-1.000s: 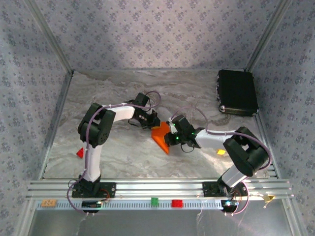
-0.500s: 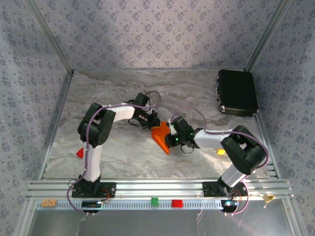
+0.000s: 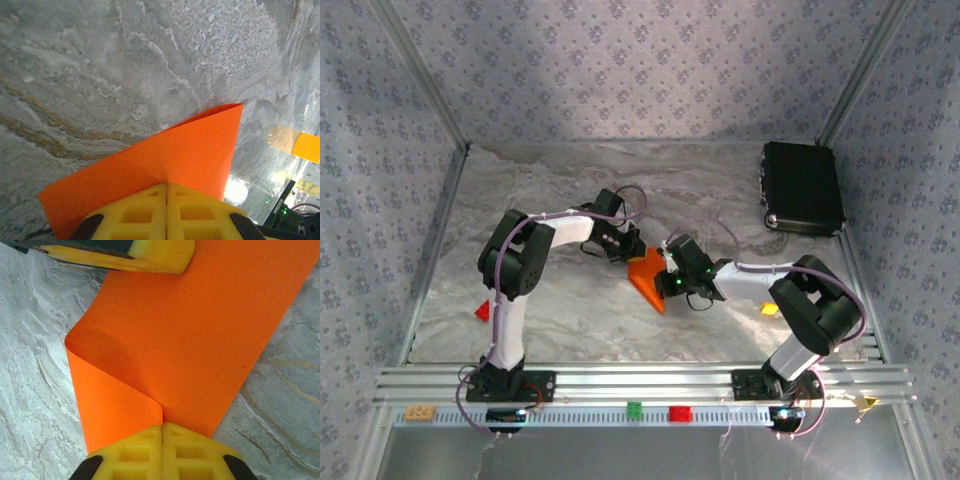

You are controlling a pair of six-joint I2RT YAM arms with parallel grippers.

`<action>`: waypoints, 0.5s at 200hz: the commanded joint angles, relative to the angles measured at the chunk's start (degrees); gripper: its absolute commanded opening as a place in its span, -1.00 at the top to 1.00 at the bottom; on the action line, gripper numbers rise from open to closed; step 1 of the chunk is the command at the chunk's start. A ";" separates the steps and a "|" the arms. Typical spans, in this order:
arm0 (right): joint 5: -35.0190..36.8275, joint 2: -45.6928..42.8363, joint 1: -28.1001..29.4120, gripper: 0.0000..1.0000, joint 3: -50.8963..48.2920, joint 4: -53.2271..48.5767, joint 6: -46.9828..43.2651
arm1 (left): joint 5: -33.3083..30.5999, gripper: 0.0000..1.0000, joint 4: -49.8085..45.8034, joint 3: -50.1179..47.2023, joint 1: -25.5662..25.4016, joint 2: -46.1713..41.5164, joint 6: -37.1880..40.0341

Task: Fold a paper plane with a square sheet of paper (pick it up from the middle)
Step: Third fold the triangle at the center of the table.

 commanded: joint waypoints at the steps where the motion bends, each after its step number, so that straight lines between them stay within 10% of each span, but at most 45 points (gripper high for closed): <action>1: 0.76 -0.82 0.23 1.00 0.53 -2.17 -0.65 | -2.62 0.86 -3.12 -1.68 -0.20 0.25 0.50; 100: 1.42 0.71 0.25 1.00 0.89 -1.49 -0.29 | -2.66 0.87 -2.86 -1.90 -0.18 0.17 0.39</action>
